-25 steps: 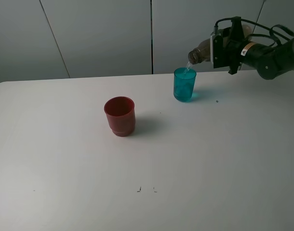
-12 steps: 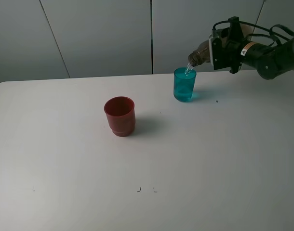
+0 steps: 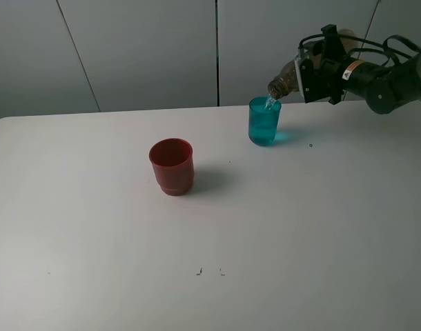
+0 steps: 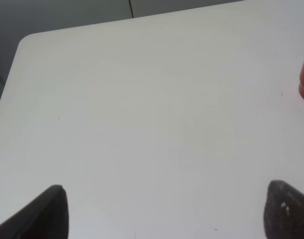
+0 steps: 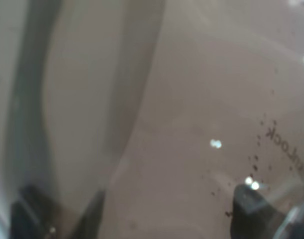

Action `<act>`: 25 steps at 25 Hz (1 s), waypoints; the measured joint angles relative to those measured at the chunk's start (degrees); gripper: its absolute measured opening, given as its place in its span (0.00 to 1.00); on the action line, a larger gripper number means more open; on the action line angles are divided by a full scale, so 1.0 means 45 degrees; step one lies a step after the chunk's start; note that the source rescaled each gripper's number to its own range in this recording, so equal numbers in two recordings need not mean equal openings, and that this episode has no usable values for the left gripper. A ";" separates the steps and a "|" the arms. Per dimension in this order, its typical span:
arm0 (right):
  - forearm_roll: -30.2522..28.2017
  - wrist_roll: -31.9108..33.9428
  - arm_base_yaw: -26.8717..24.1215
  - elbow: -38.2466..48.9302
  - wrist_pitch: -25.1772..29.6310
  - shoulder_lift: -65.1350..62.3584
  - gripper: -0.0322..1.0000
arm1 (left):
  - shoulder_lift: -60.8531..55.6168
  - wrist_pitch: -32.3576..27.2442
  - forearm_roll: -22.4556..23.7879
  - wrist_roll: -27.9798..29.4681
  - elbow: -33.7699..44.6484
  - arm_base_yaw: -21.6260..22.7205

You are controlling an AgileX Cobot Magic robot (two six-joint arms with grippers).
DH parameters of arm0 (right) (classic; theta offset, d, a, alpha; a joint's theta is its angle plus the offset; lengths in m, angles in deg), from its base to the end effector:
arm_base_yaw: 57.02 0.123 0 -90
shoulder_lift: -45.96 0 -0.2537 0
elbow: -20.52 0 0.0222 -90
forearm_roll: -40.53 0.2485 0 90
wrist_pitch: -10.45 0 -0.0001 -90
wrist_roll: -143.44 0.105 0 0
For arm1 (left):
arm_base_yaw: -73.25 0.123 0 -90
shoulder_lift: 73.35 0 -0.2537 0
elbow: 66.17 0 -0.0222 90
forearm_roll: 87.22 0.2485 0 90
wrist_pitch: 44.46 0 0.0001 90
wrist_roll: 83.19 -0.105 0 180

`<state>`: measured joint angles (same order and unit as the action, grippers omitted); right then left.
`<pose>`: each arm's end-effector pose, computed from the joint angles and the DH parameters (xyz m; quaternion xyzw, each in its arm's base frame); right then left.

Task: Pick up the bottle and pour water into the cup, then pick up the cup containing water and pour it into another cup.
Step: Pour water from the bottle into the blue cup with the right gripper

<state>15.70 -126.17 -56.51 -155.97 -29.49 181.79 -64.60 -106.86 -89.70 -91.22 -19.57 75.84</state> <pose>0.4593 0.0324 0.1044 -0.6791 0.3739 -0.4441 0.4492 0.0340 -0.0025 0.2722 0.0419 0.8548 0.0263 0.5166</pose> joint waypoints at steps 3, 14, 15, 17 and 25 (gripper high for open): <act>0.0000 -0.0078 0.0000 0.0000 -0.0024 0.0000 0.03 | 0.0000 0.0000 0.0000 0.0000 0.0000 0.0000; -0.0054 0.0051 0.0199 0.0000 -0.0024 0.0000 0.03 | 0.0000 0.0000 0.0000 0.0000 0.0000 0.0000; -0.0054 0.0081 0.0225 0.0000 -0.0024 0.0000 0.03 | 0.0000 0.0000 0.0000 0.0000 0.0000 0.0000; -0.0054 0.0198 0.0244 0.0000 -0.0024 0.0000 0.03 | 0.0000 0.0000 0.0000 0.0000 0.0000 0.0000; -0.0194 0.1039 0.0244 0.0140 0.0003 0.0000 0.03 | 0.0000 0.0000 0.0000 0.0000 0.0000 0.0000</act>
<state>14.83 -121.50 -55.41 -155.34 -29.47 181.79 -64.60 -106.86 -89.70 -91.22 -19.57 75.84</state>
